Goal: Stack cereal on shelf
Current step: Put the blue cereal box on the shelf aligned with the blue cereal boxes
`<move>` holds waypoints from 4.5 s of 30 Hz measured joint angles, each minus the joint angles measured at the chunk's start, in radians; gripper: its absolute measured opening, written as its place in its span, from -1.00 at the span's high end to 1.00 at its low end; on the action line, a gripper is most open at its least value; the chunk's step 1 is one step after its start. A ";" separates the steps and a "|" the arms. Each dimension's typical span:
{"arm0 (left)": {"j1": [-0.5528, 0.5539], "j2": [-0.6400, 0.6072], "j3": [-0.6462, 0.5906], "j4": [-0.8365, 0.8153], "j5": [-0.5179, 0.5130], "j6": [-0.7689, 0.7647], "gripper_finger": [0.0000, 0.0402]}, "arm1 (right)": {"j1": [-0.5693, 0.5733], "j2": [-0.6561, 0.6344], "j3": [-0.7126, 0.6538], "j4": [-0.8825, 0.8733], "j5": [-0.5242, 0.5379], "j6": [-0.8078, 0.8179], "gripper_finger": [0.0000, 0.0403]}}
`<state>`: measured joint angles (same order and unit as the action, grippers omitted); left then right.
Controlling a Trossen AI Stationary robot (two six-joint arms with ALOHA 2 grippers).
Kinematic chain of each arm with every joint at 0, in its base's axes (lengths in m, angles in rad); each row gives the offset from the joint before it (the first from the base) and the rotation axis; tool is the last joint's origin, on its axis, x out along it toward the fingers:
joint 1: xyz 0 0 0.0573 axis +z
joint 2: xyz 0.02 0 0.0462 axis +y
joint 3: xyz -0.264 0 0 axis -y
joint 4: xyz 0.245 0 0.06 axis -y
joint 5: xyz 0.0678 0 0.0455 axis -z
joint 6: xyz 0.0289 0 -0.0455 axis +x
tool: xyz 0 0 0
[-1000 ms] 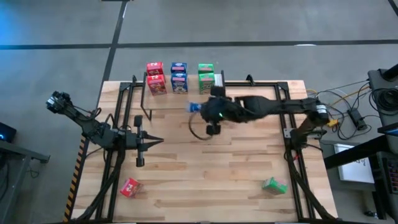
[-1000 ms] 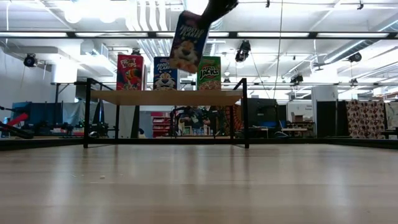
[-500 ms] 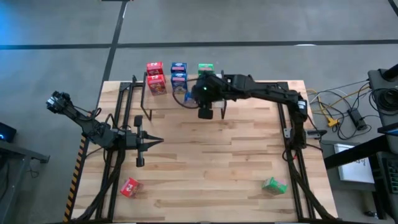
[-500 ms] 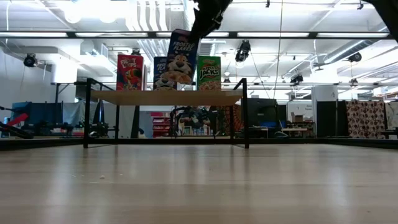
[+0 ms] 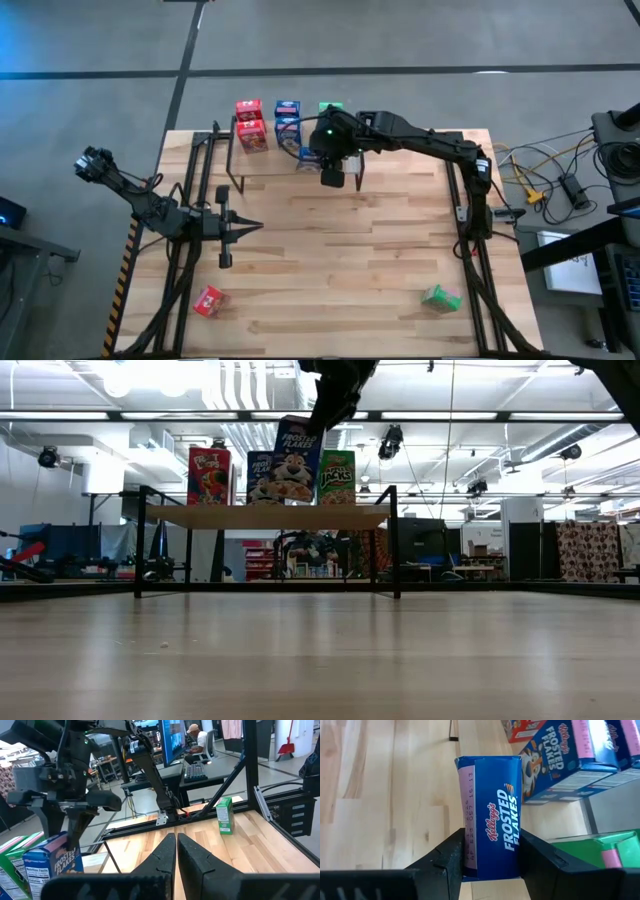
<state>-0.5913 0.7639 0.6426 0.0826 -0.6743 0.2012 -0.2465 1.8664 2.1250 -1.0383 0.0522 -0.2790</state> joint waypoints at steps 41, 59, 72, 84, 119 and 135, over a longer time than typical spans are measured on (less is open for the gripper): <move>0.000 0.001 0.000 0.000 0.000 0.000 1.00 | -0.010 0.041 -0.003 0.047 0.023 -0.057 -0.12; 0.000 0.001 0.000 -0.001 0.001 0.000 1.00 | -0.010 0.032 -0.002 0.069 0.089 -0.059 -0.14; 0.000 0.001 -0.001 -0.002 0.001 0.000 1.00 | 0.010 -0.021 0.000 0.037 0.107 -0.031 -0.11; 0.000 0.001 -0.002 -0.001 0.001 0.000 1.00 | 0.030 -0.046 -0.031 -0.027 0.106 -0.010 0.57; 0.000 0.001 -0.002 -0.001 0.003 0.000 1.00 | -0.009 -0.045 -0.256 0.365 0.106 -0.168 0.94; 0.000 0.005 -0.002 0.000 0.003 0.000 1.00 | 0.041 -0.087 -0.241 0.280 0.104 -0.150 0.95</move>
<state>-0.5913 0.7689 0.6411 0.0830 -0.6708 0.2010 -0.2059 1.7791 1.8840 -0.7588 0.1558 -0.4291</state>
